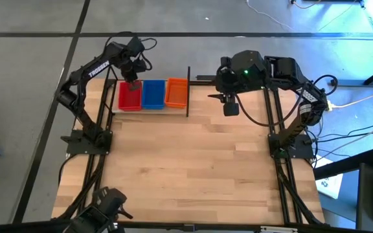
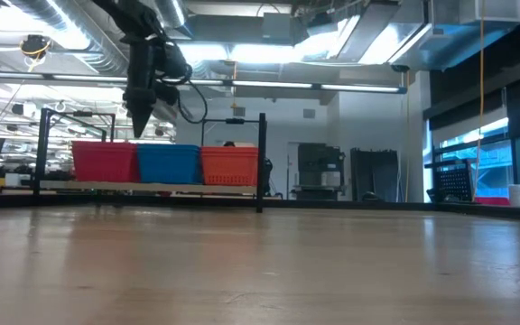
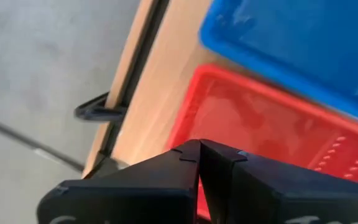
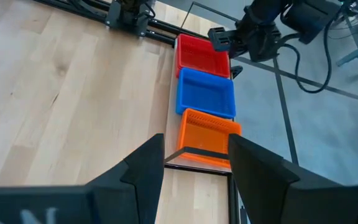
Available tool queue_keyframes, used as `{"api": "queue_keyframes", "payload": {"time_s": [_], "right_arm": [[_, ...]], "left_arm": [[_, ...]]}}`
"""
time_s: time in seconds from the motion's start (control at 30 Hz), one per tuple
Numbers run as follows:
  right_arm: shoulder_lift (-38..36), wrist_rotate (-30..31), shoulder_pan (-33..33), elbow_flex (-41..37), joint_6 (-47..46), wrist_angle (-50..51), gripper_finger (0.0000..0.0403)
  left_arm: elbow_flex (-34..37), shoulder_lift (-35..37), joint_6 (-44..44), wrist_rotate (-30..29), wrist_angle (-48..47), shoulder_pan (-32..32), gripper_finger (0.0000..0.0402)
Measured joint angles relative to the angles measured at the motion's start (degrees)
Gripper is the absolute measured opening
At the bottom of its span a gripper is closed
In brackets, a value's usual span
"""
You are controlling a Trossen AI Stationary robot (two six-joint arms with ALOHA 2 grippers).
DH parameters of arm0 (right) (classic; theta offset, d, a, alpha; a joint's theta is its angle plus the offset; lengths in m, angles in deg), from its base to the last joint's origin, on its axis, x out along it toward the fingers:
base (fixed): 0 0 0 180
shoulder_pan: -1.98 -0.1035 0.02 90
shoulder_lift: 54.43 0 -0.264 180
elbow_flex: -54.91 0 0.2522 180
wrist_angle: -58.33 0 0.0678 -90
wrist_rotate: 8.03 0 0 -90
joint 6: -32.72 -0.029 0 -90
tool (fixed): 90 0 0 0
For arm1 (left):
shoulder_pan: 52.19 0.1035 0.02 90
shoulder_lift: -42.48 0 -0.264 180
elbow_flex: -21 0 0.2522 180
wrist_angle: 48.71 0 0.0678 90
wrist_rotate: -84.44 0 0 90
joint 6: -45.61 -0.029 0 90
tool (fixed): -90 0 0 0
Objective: Stack baskets on shelf by color
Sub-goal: Return to Home Position
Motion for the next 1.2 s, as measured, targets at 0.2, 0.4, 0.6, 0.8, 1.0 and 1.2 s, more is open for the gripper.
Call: {"api": "queue_keyframes", "payload": {"time_s": [0.2, 0.4, 0.6, 0.8, 1.0, 1.2], "right_arm": [[0.0, 0.0, 0.0, 0.0, 0.0, 0.0, 0.018], [0.0, -0.02, 0.28, 0.0, -3.29, 0.05, 0.018], [0.0, -0.03, 3.91, 0.0, -9.3, 4.81, 0.018], [-0.43, -8.46, 7.23, -0.02, -10.34, 12.18, 0.018], [-0.39, -12.04, 6.64, -0.02, -12.1, 14.37, 0.0168], [-2.56, -10.32, 4.3, -0.02, -14.92, 14.43, 0.0036]], "left_arm": [[-3.7, 0.92, 1.86, -2.06, -1.44, -1.13, 0.0], [-7.94, 4.35, 9.73, 12.32, -5.78, -5.94, 0.0], [-7.86, 6.5, 12.34, 15.86, -6.65, -15.73, 0.0], [-7.86, 14.06, 17.73, 17.51, -5.6, -23.82, 0.0], [-7.86, 24.38, 27.16, 13.91, -5.03, -31.29, 0.0], [-7.86, 33.96, 37.14, 5.16, -4.98, -39.1, 0.0]]}}
